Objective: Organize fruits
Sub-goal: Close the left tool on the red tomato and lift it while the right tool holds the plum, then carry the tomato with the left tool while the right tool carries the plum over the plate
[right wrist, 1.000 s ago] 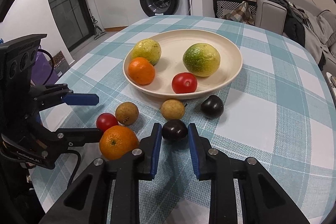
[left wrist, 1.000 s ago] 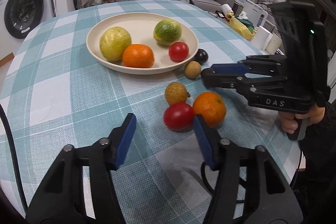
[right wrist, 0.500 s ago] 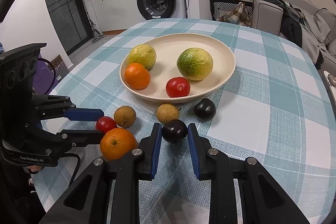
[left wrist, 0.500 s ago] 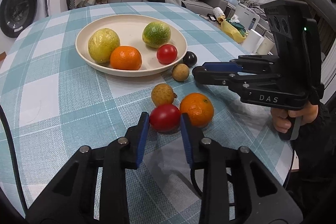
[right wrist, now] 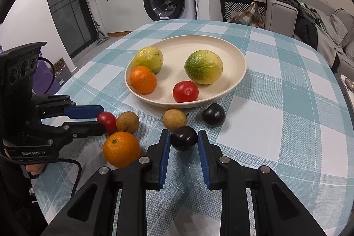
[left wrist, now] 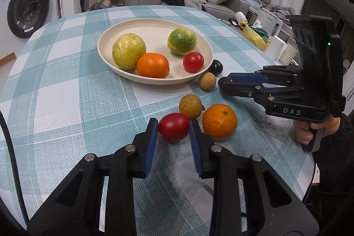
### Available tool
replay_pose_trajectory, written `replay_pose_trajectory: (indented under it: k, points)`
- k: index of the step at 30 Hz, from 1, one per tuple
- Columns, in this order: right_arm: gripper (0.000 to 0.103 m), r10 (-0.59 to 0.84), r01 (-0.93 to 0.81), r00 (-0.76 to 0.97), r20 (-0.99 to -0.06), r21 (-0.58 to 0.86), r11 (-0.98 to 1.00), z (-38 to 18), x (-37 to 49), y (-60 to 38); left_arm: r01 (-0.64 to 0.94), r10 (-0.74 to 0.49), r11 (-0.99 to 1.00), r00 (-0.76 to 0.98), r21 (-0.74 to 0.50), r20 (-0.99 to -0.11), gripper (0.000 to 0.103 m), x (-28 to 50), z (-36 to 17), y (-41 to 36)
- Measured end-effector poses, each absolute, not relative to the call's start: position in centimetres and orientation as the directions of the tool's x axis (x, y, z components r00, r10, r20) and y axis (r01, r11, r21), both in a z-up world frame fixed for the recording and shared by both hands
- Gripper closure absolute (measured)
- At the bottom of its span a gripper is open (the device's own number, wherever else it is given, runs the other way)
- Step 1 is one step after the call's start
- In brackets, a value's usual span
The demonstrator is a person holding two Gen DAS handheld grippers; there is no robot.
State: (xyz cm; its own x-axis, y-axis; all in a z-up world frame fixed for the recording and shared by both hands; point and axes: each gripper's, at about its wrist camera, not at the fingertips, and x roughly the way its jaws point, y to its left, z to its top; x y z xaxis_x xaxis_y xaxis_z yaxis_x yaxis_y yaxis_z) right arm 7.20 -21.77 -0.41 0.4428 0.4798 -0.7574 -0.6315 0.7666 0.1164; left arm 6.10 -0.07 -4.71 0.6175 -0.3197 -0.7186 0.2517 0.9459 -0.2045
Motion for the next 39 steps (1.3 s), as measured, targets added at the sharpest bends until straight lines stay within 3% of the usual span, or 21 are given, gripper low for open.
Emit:
replay_pose_trajectory:
  k: [11, 23, 39]
  points:
    - [0.077, 0.467, -0.635, 0.437, -0.769, 0.103, 0.765, -0.7, 7.1, -21.5, 0.248, -0.301, 0.951, 0.594, -0.186, -0.746, 0.077, 6.6, -5.5, -1.3]
    - [0.077, 0.469, -0.637, 0.446, -0.762, 0.098, 0.765, -0.5, 7.0, -21.6, 0.221, -0.286, 0.957, 0.640, -0.185, -0.713, 0.076, 6.4, -4.7, -0.7]
    - [0.077, 0.564, -0.615, 0.497, -0.660, 0.192, 0.765, 1.7, 7.1, -22.6, 0.162, -0.244, 0.969, 0.749, -0.187, -0.616, 0.076, 6.1, -1.9, 0.5]
